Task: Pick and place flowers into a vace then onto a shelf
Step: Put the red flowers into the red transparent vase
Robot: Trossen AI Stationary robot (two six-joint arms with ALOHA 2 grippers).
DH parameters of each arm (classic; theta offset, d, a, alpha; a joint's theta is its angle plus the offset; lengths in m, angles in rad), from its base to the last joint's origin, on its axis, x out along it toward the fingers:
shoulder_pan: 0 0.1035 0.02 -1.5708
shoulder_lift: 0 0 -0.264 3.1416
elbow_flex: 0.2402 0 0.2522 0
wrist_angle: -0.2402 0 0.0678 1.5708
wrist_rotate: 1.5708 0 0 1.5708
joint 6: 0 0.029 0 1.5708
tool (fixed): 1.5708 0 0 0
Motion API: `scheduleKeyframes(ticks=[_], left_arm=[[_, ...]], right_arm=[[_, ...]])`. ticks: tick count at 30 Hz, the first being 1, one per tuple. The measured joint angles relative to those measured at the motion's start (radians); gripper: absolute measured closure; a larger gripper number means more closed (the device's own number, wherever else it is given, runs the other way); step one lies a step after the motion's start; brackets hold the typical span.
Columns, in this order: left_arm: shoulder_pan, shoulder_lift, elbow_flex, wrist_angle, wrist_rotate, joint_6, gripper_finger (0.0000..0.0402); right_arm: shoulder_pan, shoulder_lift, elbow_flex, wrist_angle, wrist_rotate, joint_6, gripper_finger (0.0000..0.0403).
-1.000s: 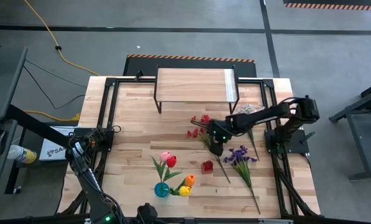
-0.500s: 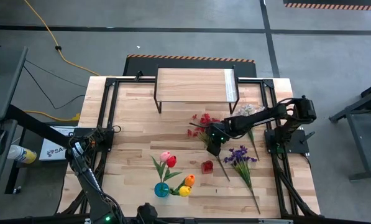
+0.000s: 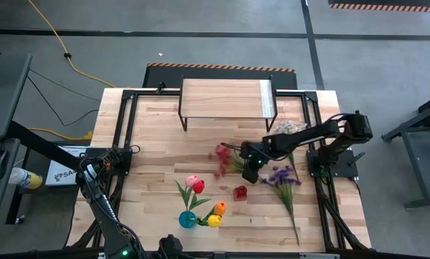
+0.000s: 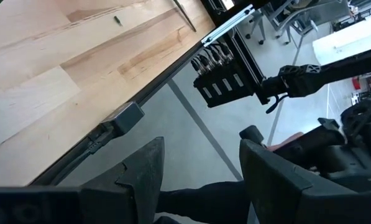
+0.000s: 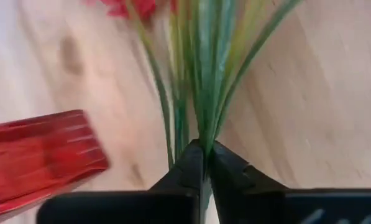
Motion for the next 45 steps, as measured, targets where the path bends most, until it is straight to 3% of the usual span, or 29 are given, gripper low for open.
scheduleKeyframes(ticks=[11, 27, 34, 41, 45], left_arm=[[0.0, 0.0, 0.0, -0.001, 0.001, 0.004, 0.0163], [0.0, 0.0, 0.0, -0.026, 0.018, 0.004, 0.0163], [0.0, 0.0, 0.0, -0.024, 0.024, 0.004, 0.0163], [0.0, 0.0, 0.0, -0.028, 0.024, 0.004, 0.0163], [0.0, 0.0, 0.0, -0.031, 0.024, 0.004, 0.0163]], right_arm=[[0.0, -0.239, 0.001, 0.073, 0.017, 0.07, 0.0397], [0.004, -0.61, 0.002, 0.247, 0.147, 0.107, 0.0399], [0.033, -0.69, 0.003, 0.371, 0.135, 0.106, 0.04], [0.153, -0.688, 0.003, 0.476, 0.131, 0.051, 0.04], [0.24, -0.658, 0.003, 0.521, 0.216, -0.028, 0.0401]])
